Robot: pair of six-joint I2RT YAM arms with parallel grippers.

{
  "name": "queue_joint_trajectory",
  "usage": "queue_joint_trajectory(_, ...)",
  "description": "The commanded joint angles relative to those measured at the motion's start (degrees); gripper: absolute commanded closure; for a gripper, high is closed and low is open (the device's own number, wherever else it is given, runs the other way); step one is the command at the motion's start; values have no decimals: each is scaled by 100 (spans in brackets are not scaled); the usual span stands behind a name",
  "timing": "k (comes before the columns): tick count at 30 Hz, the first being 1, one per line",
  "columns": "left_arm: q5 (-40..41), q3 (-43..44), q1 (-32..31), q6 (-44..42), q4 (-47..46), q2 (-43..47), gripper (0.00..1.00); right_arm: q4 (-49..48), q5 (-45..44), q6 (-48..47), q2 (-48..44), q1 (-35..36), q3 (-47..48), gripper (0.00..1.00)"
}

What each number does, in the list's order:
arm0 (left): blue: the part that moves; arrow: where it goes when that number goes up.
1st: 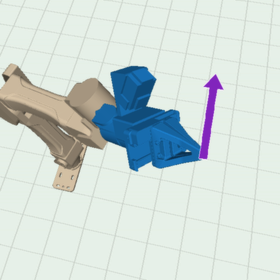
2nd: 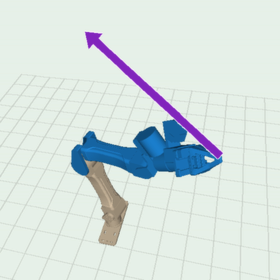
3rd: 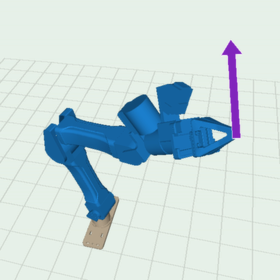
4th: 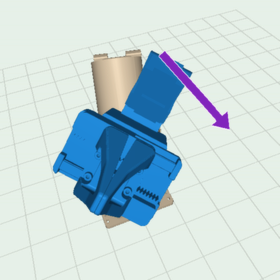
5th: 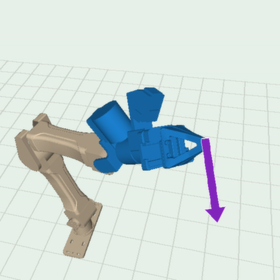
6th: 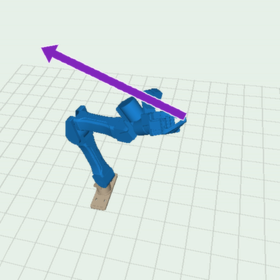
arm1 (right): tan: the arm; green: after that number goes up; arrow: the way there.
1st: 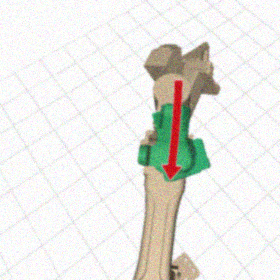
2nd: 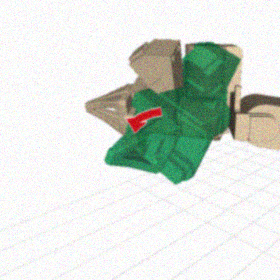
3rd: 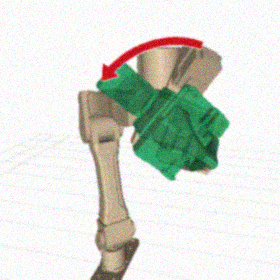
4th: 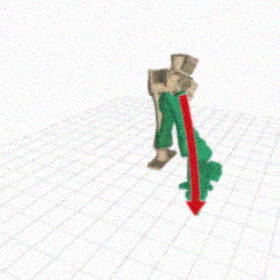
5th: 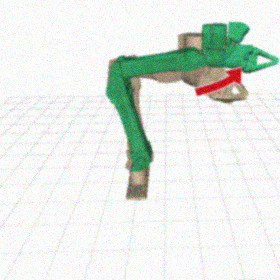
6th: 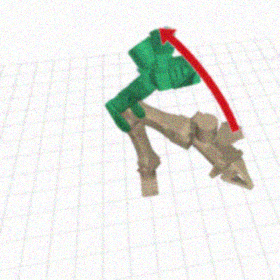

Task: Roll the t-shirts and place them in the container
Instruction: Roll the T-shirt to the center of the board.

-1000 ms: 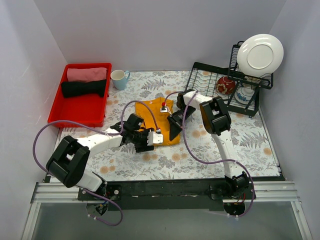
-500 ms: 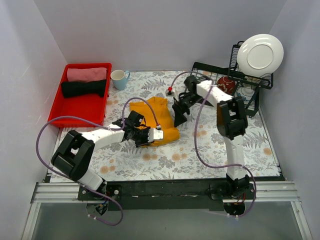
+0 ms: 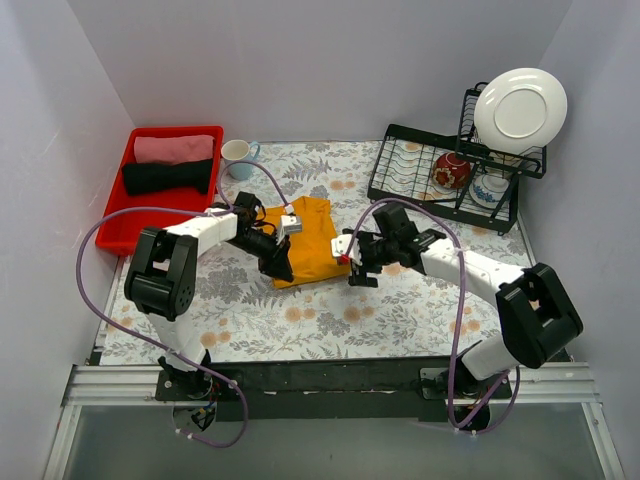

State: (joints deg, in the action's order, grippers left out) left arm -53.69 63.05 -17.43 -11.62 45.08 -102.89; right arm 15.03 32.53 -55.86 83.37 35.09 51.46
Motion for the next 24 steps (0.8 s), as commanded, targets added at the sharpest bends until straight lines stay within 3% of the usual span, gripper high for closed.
queue_joint_trajectory(1, -897, 217, -6, 344, 326, 103, 96, -1325, -317, -399, -23, 296, -380, 12)
queue_joint_trajectory(3, -915, 199, -6, 353, 343, 85, 96, -1906, -344, -531, -49, 454, -566, 11)
queue_joint_trajectory(14, -977, 340, 178, 292, 449, -99, 96, -2530, 25, -1287, 881, 569, -717, 12)
queue_joint_trajectory(17, -959, 375, 249, 239, 528, -152, 97, -2829, 25, -1393, 1207, 569, -699, 18)
queue_joint_trajectory(20, -915, 375, 319, 151, 633, -161, 97, -3119, -98, -1314, 1462, 560, -585, 41)
queue_joint_trajectory(21, -889, 375, 328, 116, 651, -152, 97, -3155, -124, -1262, 1515, 552, -524, 61)
queue_joint_trajectory(24, -530, 270, 346, 115, 547, 23, 66, -2840, -151, -1226, 1717, 552, -146, 84)
